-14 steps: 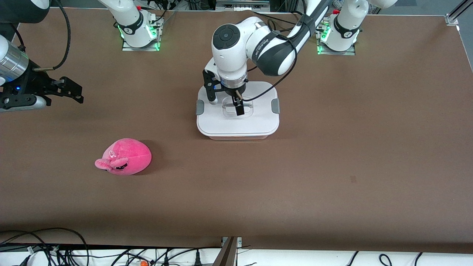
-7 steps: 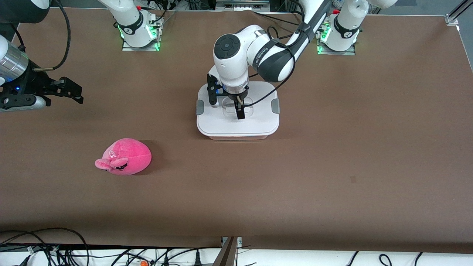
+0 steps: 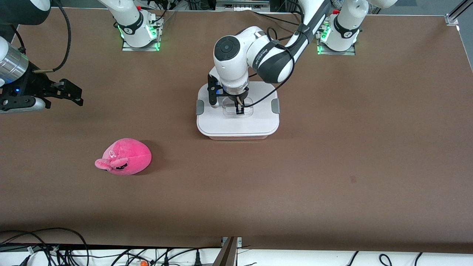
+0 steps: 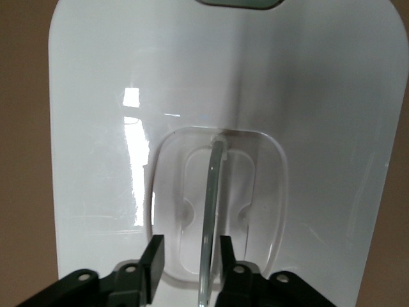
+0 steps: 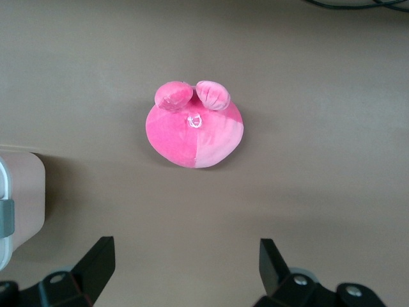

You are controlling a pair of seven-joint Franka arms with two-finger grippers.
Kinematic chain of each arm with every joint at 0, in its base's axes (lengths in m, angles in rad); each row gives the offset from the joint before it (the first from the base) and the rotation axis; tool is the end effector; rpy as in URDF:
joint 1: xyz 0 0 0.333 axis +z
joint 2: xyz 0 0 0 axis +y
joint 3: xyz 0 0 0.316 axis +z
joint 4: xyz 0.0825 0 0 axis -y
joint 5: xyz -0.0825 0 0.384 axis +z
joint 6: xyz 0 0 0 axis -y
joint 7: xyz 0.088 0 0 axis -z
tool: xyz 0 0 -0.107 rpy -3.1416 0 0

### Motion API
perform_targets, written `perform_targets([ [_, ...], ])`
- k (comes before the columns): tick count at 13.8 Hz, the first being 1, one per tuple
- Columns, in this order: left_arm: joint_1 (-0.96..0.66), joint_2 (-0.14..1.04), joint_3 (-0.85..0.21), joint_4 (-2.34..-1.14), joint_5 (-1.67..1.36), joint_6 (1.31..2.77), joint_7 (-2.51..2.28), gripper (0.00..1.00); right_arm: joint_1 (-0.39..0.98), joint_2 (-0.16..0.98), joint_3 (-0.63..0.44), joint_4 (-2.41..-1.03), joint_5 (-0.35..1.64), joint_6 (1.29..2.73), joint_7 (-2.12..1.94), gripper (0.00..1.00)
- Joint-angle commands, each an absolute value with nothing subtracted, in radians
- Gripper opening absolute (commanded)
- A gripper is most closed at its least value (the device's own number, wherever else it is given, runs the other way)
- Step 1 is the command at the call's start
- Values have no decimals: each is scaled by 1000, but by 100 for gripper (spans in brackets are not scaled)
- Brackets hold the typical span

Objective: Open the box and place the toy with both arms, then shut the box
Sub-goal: 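Lower the left gripper and grasp the clear lid handle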

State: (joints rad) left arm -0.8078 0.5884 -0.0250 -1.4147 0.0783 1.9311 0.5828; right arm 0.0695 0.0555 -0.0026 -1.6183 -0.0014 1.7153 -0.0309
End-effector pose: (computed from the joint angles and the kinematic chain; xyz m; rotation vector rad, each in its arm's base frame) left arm 0.4823 -0.5175 0.3513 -2.3084 2.0290 0.0983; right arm 0.5814 0.0389 0.5833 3.1364 0.1538 0.0652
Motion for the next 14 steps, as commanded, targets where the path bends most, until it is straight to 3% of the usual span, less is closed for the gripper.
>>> perform_targets([
  [1, -815, 589, -20, -1411, 80, 1939, 559, 0, 69, 60, -2, -1605, -2, 1715, -29, 100],
  [9, -815, 563, -21, -1396, 77, 1925, 560, 0, 67, 61, -2, -1611, 0, 1720, -29, 100],
  [14, -811, 548, -35, -1344, 75, 1824, 555, 0, 67, 61, -2, -1614, 2, 1724, -29, 100],
])
